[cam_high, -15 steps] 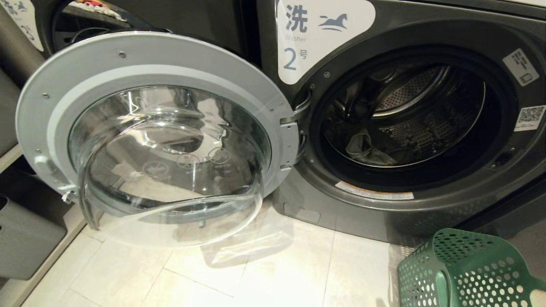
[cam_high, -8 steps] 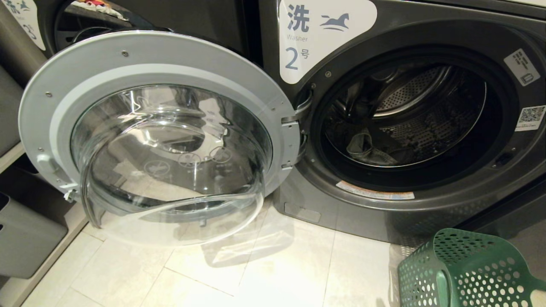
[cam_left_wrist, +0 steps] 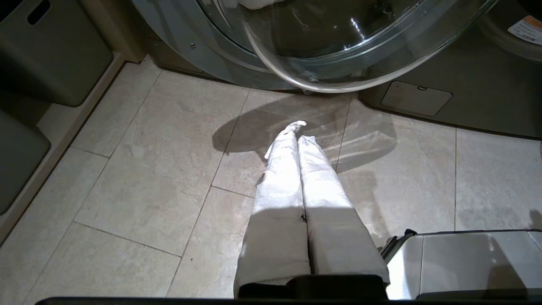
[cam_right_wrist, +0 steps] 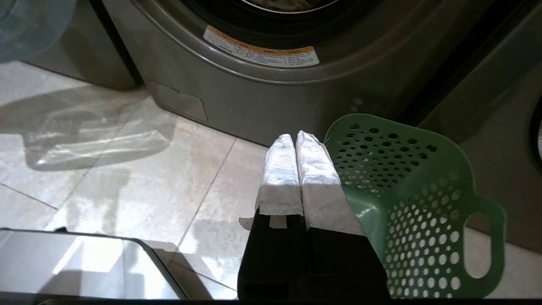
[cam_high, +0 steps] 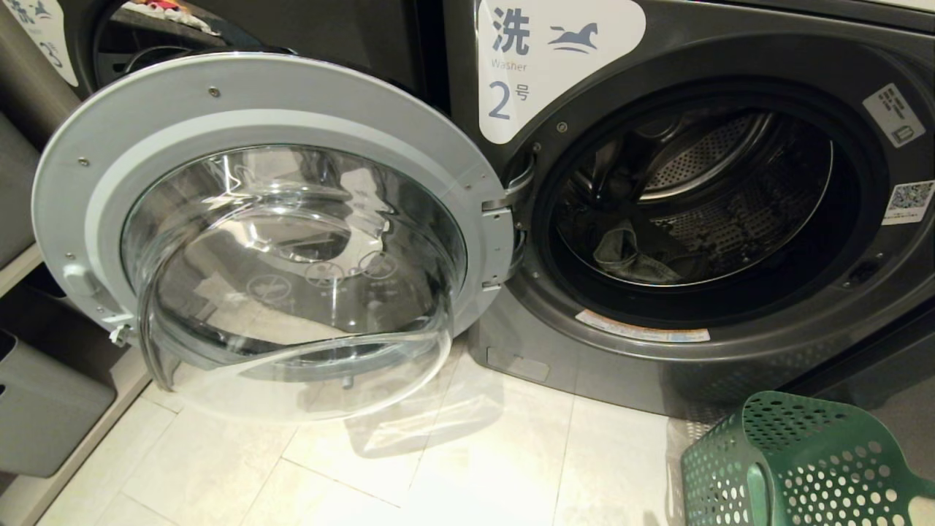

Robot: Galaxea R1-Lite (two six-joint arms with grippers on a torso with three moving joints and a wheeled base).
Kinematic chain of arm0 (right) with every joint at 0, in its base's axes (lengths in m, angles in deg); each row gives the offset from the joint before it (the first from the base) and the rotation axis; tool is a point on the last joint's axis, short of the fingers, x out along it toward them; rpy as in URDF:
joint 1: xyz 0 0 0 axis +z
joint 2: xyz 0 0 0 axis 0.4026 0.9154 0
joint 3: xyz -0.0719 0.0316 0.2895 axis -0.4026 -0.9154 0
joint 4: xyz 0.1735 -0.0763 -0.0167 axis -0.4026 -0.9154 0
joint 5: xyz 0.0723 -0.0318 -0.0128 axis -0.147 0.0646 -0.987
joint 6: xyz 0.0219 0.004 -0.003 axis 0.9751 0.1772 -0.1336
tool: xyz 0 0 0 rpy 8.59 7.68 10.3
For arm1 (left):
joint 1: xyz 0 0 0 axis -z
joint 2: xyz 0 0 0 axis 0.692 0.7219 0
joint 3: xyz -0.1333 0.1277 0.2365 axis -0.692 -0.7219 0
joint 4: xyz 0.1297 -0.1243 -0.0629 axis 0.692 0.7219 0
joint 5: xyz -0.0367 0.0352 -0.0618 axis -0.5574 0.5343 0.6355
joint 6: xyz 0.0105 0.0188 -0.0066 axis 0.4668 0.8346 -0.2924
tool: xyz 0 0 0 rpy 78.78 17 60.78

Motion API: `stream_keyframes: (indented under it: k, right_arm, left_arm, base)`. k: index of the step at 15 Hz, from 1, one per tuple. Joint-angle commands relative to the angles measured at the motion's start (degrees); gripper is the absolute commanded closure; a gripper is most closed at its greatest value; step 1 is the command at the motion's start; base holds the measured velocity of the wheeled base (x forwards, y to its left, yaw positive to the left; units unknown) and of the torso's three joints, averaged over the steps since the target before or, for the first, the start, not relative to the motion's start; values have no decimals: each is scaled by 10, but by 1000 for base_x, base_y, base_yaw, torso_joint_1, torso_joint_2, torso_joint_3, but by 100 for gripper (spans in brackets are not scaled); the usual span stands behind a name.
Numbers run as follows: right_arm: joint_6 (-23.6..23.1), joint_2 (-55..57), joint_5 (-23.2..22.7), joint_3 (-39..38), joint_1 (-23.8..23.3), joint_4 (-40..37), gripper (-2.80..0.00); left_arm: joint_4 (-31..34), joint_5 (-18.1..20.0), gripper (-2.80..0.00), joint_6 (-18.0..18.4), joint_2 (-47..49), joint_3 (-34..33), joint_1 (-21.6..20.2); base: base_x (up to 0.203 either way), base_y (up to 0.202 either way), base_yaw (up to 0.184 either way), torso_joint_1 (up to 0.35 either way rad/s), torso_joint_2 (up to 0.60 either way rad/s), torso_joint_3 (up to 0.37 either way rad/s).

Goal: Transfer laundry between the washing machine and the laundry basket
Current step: Pick a cloth and place it into the basket

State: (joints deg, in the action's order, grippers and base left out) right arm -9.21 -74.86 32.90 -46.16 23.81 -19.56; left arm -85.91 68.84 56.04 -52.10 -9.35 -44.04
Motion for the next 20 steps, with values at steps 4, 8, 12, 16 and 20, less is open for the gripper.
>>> stream_keyframes:
  k: [4, 8, 12, 16, 20]
  right_arm:
    - [-43, 113, -5, 238, 0, -76, 0]
    - [-20, 417, -20, 384, 3, -149, 0]
    - [-7, 704, -47, 428, 27, -68, -280]
    - [2, 862, -74, 421, 60, 75, -280]
    - [19, 1008, -49, 396, 77, 283, -280]
  left_arm:
    - [0, 0, 0, 0, -1, -1, 0]
    - [0, 0, 0, 0, -1, -1, 0]
    - [0, 0, 0, 0, -1, -1, 0]
    - [0, 0, 0, 0, -1, -1, 0]
    - [0, 0, 0, 0, -1, -1, 0]
  base:
    - [0, 0, 0, 0, 0, 0]
    - [0, 0, 0, 0, 0, 0]
    - [0, 0, 0, 0, 0, 0]
    - [0, 0, 0, 0, 0, 0]
    - [0, 0, 0, 0, 0, 0]
